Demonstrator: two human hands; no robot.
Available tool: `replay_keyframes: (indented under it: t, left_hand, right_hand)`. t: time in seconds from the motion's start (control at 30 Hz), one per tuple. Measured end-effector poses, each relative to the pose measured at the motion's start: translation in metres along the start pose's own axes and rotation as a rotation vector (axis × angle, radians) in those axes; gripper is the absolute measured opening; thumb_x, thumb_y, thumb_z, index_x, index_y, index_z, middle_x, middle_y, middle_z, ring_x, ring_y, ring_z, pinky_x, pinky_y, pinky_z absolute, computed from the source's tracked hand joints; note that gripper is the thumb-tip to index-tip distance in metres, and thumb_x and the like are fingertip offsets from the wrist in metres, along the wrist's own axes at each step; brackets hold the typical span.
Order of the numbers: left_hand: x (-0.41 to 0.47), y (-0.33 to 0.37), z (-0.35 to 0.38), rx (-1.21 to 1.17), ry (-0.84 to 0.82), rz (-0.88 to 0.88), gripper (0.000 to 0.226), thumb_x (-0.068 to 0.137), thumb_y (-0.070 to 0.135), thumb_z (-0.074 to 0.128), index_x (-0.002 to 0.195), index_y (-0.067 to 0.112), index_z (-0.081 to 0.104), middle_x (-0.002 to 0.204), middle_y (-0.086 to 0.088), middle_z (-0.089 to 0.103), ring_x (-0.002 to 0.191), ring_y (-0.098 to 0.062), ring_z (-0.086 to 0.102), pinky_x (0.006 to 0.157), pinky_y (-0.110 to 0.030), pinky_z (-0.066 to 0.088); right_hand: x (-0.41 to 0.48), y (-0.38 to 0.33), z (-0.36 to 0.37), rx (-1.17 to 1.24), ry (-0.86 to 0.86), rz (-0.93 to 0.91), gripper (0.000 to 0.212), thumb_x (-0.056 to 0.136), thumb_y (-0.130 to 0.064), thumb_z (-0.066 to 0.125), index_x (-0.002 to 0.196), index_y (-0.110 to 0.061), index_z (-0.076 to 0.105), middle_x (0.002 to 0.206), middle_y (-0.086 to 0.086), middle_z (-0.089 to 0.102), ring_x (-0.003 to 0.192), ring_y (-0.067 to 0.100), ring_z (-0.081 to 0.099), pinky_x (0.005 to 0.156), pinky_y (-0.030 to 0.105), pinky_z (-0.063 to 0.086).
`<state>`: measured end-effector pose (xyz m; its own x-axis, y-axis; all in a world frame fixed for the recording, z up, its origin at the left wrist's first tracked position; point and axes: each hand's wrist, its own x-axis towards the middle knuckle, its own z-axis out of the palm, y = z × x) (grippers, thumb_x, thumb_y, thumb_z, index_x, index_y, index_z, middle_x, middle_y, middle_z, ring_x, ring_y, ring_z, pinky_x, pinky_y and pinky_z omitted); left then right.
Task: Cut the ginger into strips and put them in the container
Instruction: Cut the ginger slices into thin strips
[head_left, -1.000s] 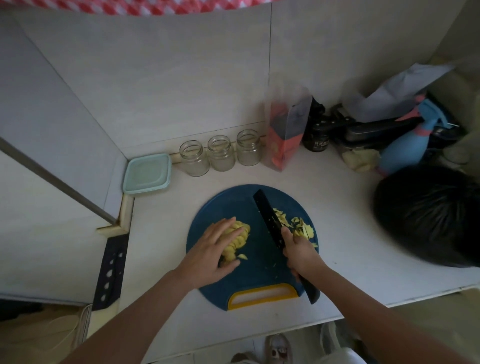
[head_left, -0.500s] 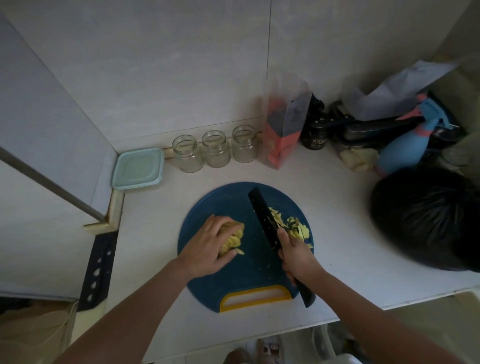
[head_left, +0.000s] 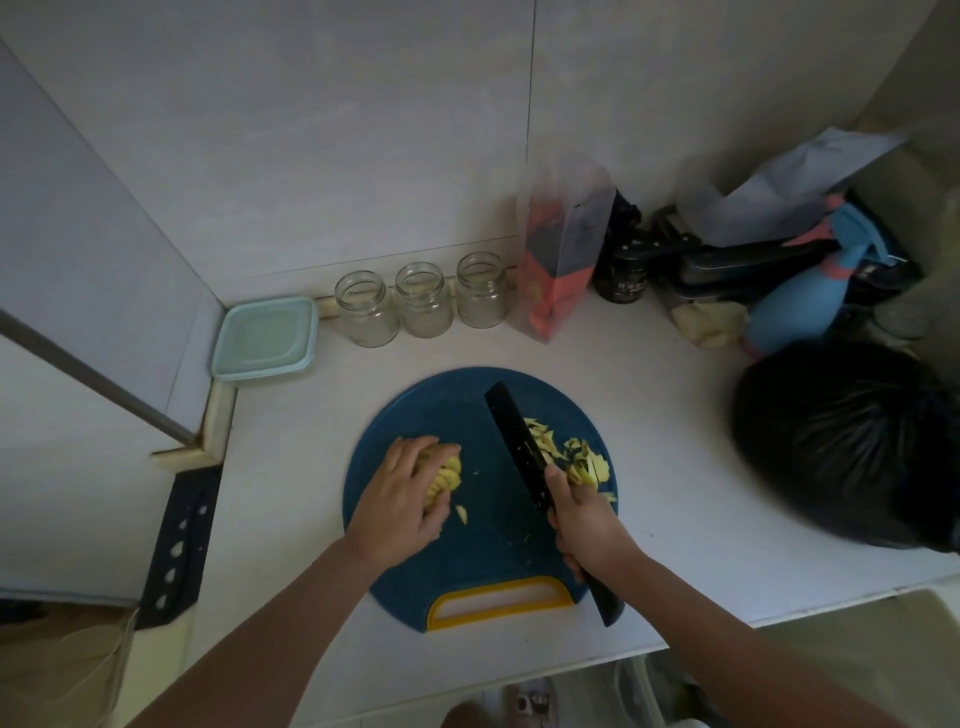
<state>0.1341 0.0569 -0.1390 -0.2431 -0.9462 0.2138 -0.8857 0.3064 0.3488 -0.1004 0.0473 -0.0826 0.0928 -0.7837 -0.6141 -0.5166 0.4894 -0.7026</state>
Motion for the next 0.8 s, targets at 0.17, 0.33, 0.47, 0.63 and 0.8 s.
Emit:
replay_keyframes:
  t: [0.17,0.33,0.47,0.63,0.8]
  left_hand:
    - [-0.004,0.013,0.003,0.085,0.056,-0.183,0.049,0.089,0.037,0.037,0.132,0.016,0.048,0.126,-0.012,0.049,0.119,-0.03,0.045,0.111,-0.053,0.024]
    - [-0.005,0.017,-0.011,0.073,0.004,-0.093,0.05,0.091,0.049,0.039,0.135,0.026,0.047,0.144,-0.009,0.034,0.138,-0.028,0.021,0.114,-0.054,0.007]
    - [0.003,0.02,-0.019,0.106,-0.076,0.12,0.027,0.076,0.05,0.063,0.087,0.026,0.071,0.124,-0.003,0.053,0.131,-0.025,0.029,0.11,-0.059,0.016]
    - [0.019,0.019,-0.022,-0.013,-0.19,0.081,0.021,0.072,0.043,0.074,0.071,0.023,0.072,0.109,0.003,0.057,0.123,-0.013,0.03,0.115,-0.044,0.01]
    - [0.051,0.058,-0.011,-0.225,-0.081,-0.087,0.018,0.075,0.036,0.074,0.078,0.019,0.075,0.104,0.005,0.056,0.108,-0.008,0.037,0.098,-0.023,0.029]
  right_hand:
    - [-0.002,-0.001,-0.003,-0.016,-0.033,-0.012,0.054,0.097,-0.058,0.022,0.078,-0.013,0.046,0.06,0.005,0.045,0.042,0.014,0.042,0.04,0.023,0.041]
    - [-0.006,-0.001,-0.006,-0.034,-0.047,-0.069,0.054,0.097,-0.057,0.025,0.079,-0.011,0.048,0.061,0.005,0.046,0.04,0.012,0.043,0.039,0.023,0.041]
    - [-0.014,-0.003,-0.015,0.025,-0.04,-0.082,0.052,0.098,-0.055,0.028,0.073,-0.013,0.046,0.057,0.002,0.043,0.038,0.01,0.039,0.039,0.021,0.036]
    - [-0.016,-0.001,-0.032,0.073,-0.007,-0.092,0.056,0.096,-0.056,0.03,0.07,-0.009,0.046,0.052,0.004,0.042,0.035,0.012,0.039,0.039,0.023,0.037]
    - [-0.015,-0.005,-0.048,0.121,0.015,-0.11,0.057,0.095,-0.058,0.031,0.068,-0.009,0.046,0.049,0.005,0.044,0.033,0.015,0.043,0.039,0.024,0.039]
